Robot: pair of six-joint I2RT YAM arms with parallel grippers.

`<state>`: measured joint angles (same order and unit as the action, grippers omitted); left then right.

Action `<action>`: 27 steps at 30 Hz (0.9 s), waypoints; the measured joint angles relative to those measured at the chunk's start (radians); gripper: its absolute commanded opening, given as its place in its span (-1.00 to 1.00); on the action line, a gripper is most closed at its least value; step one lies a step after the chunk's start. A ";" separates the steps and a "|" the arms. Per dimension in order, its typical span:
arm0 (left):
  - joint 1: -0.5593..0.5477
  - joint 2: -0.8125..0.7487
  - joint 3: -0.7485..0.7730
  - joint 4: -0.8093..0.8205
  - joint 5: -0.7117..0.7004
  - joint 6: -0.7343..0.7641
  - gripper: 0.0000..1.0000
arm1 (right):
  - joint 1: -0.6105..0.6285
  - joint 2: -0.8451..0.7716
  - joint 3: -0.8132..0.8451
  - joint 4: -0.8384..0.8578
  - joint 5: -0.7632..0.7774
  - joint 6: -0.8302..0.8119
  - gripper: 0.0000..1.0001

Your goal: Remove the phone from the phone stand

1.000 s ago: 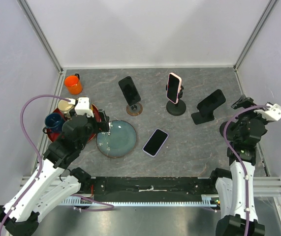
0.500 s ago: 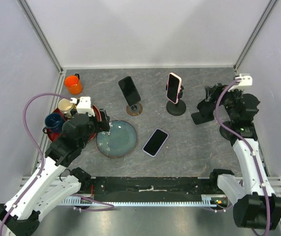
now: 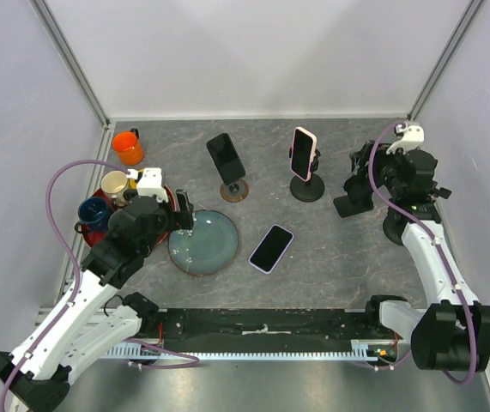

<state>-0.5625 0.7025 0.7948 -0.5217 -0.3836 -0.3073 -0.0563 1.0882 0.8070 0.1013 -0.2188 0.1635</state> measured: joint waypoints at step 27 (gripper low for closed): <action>0.007 0.000 0.000 0.000 0.028 0.000 0.94 | -0.183 0.163 0.030 -0.148 -0.050 0.098 0.43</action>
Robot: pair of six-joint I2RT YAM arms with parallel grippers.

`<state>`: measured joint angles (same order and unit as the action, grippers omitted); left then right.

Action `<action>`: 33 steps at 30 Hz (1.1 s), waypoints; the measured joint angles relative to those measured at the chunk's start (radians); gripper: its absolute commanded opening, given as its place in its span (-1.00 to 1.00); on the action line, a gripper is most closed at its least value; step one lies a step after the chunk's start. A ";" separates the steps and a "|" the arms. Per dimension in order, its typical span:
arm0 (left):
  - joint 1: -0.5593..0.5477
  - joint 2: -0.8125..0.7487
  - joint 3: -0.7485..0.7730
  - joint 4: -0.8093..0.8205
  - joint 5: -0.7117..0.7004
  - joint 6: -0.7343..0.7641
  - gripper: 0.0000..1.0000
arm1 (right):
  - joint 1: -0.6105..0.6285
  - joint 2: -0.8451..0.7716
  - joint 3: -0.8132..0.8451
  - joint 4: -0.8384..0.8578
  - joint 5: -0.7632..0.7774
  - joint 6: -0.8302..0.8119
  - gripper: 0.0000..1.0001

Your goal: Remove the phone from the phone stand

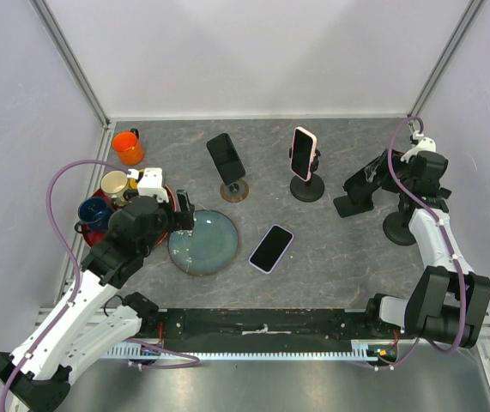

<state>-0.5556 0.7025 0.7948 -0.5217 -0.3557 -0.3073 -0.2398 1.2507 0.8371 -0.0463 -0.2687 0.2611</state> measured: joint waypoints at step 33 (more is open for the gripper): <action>0.000 0.005 0.000 0.000 0.021 0.000 0.94 | -0.013 -0.153 -0.067 0.099 -0.131 0.003 -1.00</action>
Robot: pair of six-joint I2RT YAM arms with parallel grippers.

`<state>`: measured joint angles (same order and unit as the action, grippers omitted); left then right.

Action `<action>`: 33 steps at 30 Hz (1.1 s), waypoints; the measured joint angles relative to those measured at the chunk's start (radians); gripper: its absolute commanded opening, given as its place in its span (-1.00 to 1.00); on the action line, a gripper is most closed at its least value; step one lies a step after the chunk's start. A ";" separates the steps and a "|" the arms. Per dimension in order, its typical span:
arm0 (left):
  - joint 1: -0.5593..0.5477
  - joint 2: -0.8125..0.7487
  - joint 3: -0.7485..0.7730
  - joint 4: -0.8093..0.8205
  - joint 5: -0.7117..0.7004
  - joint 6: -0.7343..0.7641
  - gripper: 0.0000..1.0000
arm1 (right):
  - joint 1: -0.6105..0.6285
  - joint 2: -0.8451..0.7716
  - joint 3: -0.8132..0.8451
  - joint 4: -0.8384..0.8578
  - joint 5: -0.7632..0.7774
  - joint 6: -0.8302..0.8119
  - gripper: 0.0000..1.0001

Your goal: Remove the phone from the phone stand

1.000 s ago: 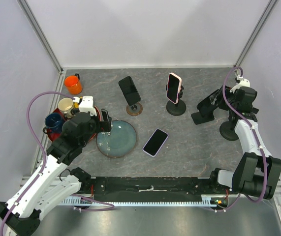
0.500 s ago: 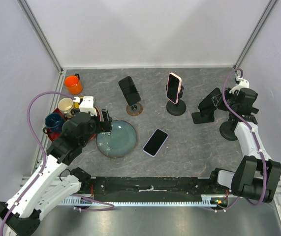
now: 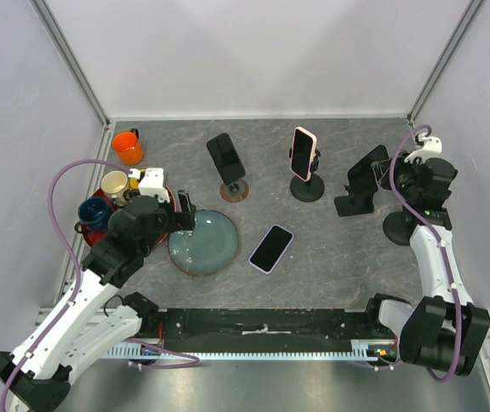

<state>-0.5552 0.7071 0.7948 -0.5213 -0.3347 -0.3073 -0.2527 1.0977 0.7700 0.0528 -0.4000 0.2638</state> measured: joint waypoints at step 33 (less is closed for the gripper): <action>0.011 -0.002 -0.002 0.000 -0.004 0.000 0.94 | 0.285 -0.248 -0.352 -0.198 -0.214 0.328 -1.00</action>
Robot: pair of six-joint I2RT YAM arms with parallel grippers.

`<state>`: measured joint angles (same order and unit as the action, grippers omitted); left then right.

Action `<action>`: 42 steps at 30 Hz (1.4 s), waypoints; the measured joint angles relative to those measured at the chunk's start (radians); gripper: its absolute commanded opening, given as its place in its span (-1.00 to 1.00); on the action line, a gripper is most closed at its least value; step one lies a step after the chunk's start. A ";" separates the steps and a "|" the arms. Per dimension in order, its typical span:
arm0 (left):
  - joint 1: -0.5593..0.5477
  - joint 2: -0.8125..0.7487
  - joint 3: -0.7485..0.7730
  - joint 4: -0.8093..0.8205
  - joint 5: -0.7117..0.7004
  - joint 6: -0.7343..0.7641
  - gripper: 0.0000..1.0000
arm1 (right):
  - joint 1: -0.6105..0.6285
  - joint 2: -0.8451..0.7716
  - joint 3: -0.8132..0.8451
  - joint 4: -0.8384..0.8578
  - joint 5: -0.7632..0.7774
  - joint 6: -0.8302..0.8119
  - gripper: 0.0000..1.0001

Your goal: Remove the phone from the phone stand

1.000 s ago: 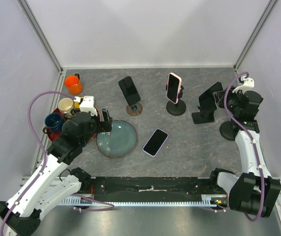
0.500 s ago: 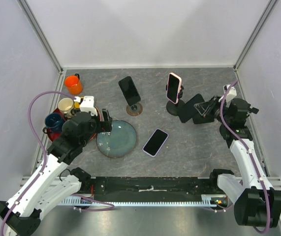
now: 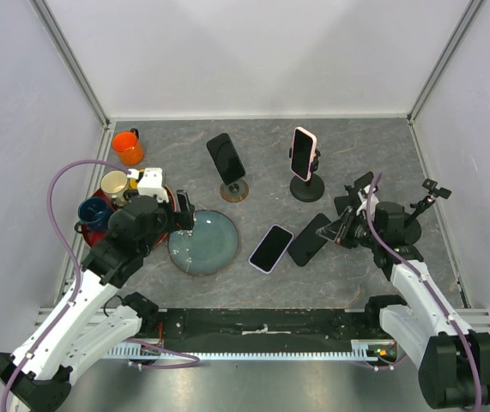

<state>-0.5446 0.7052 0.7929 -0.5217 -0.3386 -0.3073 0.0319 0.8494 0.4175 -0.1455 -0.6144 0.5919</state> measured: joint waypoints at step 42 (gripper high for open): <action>0.002 -0.001 -0.002 0.000 0.000 0.000 0.94 | 0.340 0.285 -0.264 0.545 0.188 0.533 -0.33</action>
<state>-0.5426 0.7040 0.7910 -0.5220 -0.3389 -0.3073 0.3717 1.1343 0.1535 0.3996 -0.4263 1.1244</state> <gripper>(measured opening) 0.972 0.238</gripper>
